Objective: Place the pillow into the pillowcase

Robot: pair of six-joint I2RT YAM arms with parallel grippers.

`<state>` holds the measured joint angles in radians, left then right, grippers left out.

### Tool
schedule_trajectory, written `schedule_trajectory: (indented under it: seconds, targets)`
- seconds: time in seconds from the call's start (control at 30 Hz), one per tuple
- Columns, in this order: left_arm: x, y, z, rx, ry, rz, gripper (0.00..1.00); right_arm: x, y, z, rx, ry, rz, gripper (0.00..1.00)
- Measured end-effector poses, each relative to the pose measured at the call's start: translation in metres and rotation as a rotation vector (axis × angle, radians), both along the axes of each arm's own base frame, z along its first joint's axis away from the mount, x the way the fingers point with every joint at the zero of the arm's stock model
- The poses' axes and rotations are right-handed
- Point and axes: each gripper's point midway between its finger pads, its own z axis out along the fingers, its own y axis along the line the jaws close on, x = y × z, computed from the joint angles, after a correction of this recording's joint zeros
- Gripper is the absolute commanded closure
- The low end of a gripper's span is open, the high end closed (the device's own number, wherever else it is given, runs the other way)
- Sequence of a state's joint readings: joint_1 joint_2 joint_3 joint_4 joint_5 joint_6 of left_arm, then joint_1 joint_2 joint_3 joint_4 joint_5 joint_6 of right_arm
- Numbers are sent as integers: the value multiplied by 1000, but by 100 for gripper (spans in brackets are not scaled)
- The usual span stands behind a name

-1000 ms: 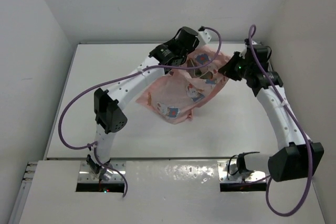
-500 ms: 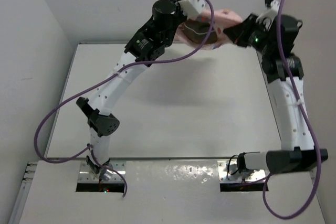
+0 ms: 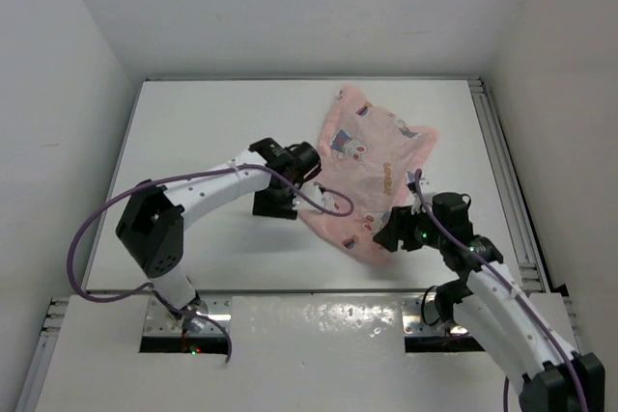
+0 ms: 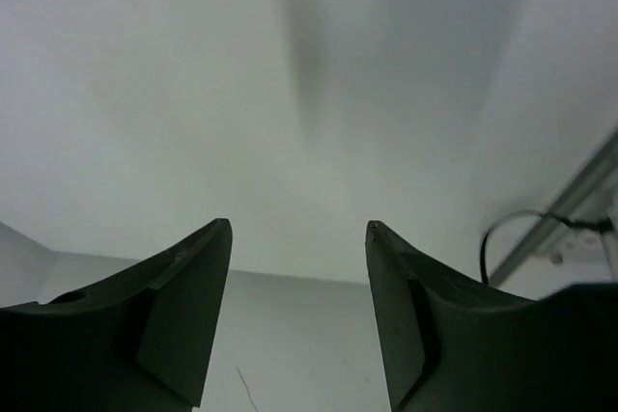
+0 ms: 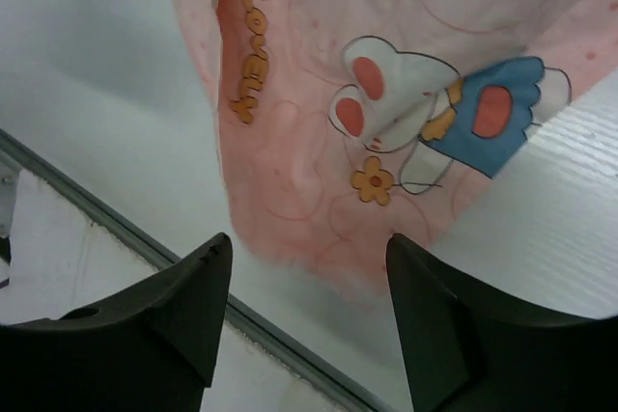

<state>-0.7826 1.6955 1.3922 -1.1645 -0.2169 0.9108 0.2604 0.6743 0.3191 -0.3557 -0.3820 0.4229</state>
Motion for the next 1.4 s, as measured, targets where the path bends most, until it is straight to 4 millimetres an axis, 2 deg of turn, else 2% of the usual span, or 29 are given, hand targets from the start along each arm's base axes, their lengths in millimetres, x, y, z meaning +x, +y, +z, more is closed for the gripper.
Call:
schedule_trajectory:
  seconds: [0.1, 0.13, 0.2, 0.23, 0.27, 0.33, 0.37, 0.4, 0.53, 0.7, 0.83, 0.97, 1.13, 1.23, 1.4]
  targets:
    - [-34, 28, 1, 86, 73, -25, 43, 0, 6, 17, 11, -82, 24, 33]
    - [-38, 32, 5, 96, 75, -29, 43, 5, 6, 26, 12, -114, 12, 34]
    - [-35, 30, 16, 82, 43, -23, 43, 20, 3, 49, 10, -176, -37, 43]
    - [-29, 25, 22, 61, 14, -9, 44, 26, 2, 57, 6, -194, -57, 47]
    - [-21, 17, 27, 33, -17, 4, 44, 33, 0, 63, 4, -201, -82, 54]
    - [0, -4, 38, -42, -97, 44, 43, 47, -2, 68, -7, -186, -132, 61]
    - [13, -17, 42, -89, -143, 66, 42, 52, -3, 66, -14, -166, -156, 71]
    - [23, -28, 43, -132, -178, 88, 40, 58, -4, 62, -20, -147, -182, 75]
    - [57, -65, 31, -268, -285, 184, 39, 64, -1, 29, -23, -18, -261, 86]
    - [82, -94, -10, -333, -308, 267, 40, 39, 17, -27, -20, 126, -253, 98]
    - [71, -99, -47, -351, -239, 271, 41, 14, 29, -57, -44, 201, -208, 100]
    - [59, -92, -65, -327, -195, 283, 42, -4, 49, -64, -34, 208, -119, 100]
    - [47, -101, -61, -391, -129, 297, 41, -35, 72, -70, -31, 182, 35, 100]
    - [37, -111, -41, -463, -76, 286, 41, -49, 78, -76, -48, 166, 94, 100]
    - [40, -138, -4, -601, -57, 259, 41, -62, 91, -77, -49, 125, 161, 100]
